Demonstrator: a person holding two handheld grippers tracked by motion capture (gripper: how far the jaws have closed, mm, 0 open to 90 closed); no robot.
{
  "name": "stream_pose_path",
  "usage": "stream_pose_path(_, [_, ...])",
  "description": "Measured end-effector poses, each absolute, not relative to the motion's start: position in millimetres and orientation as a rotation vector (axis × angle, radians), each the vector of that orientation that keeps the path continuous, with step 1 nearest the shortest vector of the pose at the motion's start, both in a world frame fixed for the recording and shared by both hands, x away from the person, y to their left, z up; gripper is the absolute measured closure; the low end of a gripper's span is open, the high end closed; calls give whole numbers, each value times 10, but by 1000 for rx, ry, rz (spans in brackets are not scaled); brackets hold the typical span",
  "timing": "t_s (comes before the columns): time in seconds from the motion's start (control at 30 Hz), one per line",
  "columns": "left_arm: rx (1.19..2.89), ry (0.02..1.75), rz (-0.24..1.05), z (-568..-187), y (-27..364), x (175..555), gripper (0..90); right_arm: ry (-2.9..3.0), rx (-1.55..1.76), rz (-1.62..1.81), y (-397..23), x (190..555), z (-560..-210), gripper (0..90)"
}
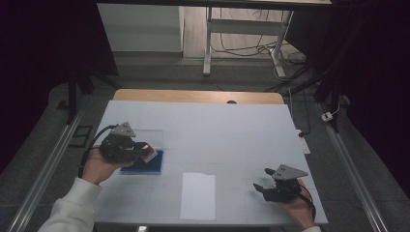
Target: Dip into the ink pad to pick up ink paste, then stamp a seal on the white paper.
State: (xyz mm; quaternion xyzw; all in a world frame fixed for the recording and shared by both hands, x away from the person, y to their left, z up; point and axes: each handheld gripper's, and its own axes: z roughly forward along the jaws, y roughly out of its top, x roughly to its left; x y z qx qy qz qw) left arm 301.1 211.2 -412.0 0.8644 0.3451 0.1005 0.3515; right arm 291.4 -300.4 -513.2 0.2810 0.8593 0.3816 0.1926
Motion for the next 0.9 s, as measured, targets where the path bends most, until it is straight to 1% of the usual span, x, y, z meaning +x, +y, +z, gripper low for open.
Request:
stream_pose_path(0.4, [2215,837,214,-4100,1960,2975,699,2418,792,1063,-2996,2913,-5140,274])
stream_pose_path(0.9, [2235,758,167,-4112,1597,2996,699,2415,792,1065,-2999,2905,-5137,275])
